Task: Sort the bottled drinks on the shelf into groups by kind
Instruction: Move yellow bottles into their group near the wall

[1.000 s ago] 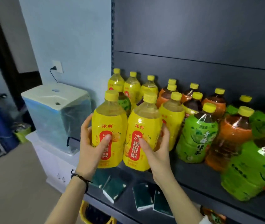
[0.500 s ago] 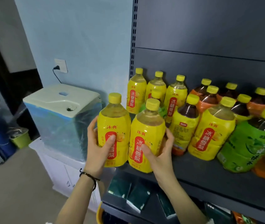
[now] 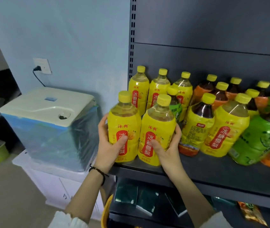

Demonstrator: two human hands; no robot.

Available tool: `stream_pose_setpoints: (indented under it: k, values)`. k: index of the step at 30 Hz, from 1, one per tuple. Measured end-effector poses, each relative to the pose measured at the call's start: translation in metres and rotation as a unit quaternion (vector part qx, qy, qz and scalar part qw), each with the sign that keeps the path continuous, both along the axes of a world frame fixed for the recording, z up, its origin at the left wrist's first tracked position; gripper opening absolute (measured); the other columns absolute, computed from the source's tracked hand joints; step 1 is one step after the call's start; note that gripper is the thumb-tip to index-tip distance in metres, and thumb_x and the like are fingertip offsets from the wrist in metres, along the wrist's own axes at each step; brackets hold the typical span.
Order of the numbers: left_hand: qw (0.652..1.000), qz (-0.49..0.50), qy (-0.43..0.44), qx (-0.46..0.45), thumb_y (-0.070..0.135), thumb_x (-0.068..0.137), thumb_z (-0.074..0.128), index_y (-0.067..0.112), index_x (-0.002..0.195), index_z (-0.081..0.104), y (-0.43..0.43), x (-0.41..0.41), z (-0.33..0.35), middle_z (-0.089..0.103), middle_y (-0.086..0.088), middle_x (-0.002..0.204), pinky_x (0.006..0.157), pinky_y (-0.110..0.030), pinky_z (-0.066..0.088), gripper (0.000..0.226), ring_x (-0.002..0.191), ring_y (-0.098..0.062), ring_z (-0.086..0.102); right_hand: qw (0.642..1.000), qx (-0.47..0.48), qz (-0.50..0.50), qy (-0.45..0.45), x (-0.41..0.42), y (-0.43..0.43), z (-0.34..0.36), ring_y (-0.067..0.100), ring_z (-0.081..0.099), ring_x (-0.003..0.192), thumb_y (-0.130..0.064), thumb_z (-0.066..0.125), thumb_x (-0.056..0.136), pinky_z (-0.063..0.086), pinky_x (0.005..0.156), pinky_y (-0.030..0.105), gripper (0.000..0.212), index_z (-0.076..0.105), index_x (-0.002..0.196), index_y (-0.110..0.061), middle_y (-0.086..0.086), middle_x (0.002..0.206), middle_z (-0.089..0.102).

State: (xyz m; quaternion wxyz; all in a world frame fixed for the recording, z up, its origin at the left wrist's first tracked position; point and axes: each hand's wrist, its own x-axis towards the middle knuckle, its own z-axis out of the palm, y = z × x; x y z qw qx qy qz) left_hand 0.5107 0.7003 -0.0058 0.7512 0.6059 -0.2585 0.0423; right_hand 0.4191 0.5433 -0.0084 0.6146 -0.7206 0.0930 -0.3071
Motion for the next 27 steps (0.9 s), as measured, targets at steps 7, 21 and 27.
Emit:
stream_pose_setpoints:
  k: [7,21,27]
  values:
    - [0.998,0.027,-0.012,0.060,0.071,0.063,0.069,0.036,0.135,0.024,-0.033,0.037,0.005,0.048,0.017,0.126,0.086,-0.023,0.053,0.092,0.110,0.001,0.057,0.995,-0.031,-0.029,0.088,0.006,-0.009,0.012,-0.001,0.013,0.127,-0.098,0.049,0.036,0.023,0.104,0.027,0.102,-0.003,0.120,-0.070,-0.017,0.133,0.013]
    - [0.991,0.038,0.046,0.120,0.036,0.081,0.071,0.026,0.139,0.034,-0.054,0.065,0.020,0.051,0.006,0.124,0.080,-0.026,0.051,0.069,0.112,-0.017,0.054,0.997,-0.036,-0.065,0.029,0.028,-0.008,0.011,0.013,0.043,0.131,-0.069,0.075,0.059,0.046,0.103,0.045,0.085,0.023,0.126,-0.064,-0.006,0.144,0.039]
    - [0.994,-0.001,0.070,0.083,0.083,0.064,0.050,0.035,0.139,0.036,-0.046,0.040,0.018,0.037,0.003,0.144,0.108,-0.042,0.040,0.090,0.133,-0.014,0.040,0.997,-0.034,-0.039,0.051,0.033,-0.012,0.006,0.013,0.046,0.131,-0.073,0.069,0.065,0.046,0.103,0.046,0.090,0.027,0.142,-0.050,-0.010,0.144,0.044]
